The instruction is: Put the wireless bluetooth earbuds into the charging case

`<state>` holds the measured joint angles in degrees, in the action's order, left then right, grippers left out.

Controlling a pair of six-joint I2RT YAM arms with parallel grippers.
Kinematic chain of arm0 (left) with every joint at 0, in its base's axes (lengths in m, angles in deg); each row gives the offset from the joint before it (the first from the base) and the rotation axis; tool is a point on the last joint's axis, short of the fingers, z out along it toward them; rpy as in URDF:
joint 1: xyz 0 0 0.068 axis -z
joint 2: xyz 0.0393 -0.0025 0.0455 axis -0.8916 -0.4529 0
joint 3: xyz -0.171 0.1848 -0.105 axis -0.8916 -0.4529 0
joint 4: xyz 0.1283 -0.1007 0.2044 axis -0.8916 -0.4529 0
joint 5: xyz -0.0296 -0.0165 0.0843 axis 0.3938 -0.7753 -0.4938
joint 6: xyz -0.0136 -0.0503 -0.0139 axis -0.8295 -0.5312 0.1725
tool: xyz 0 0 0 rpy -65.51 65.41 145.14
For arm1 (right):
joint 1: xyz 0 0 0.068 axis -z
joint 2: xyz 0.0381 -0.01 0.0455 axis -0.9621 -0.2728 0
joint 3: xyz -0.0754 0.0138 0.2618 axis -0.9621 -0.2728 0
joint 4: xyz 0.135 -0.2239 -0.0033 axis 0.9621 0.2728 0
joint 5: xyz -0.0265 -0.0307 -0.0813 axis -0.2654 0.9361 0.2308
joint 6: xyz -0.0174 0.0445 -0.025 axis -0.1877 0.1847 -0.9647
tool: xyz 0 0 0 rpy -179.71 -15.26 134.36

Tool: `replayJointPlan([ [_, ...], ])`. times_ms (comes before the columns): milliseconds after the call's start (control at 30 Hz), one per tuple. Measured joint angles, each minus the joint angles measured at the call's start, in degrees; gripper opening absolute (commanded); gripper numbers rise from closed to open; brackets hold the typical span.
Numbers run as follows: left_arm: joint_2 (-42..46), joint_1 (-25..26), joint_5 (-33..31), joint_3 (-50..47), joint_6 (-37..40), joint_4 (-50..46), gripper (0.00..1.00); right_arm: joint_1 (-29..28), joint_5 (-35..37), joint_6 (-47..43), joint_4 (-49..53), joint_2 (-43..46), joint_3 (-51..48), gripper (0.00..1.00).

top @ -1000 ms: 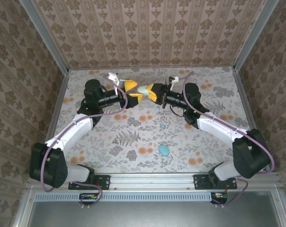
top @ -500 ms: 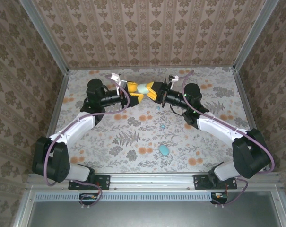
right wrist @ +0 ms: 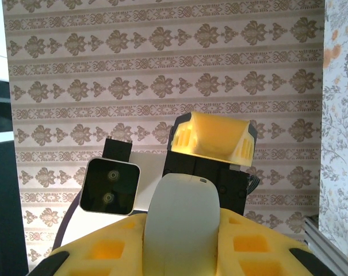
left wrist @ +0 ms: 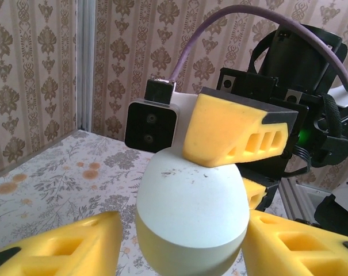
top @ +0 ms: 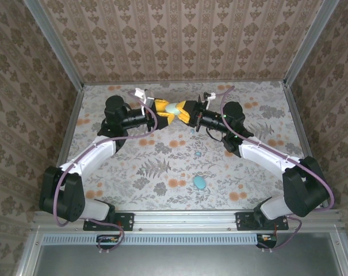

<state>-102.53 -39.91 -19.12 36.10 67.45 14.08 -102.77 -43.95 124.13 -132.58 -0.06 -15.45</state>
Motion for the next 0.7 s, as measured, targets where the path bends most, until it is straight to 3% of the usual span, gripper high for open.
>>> replayJointPlan([
  [300,0.00,0.00,0.83,0.00,-0.35,0.26,0.47,-0.31,0.00,0.72,-1.07,-0.44,0.00,0.26],
  [400,0.00,0.04,0.85,0.00,-0.35,0.26,0.41,-0.33,0.02,1.14,-1.33,-0.63,0.00,0.28],
  [700,-0.04,0.00,0.83,0.11,-0.33,-0.02,0.24,-0.72,-0.02,0.98,-1.22,-0.68,0.00,0.57],
])
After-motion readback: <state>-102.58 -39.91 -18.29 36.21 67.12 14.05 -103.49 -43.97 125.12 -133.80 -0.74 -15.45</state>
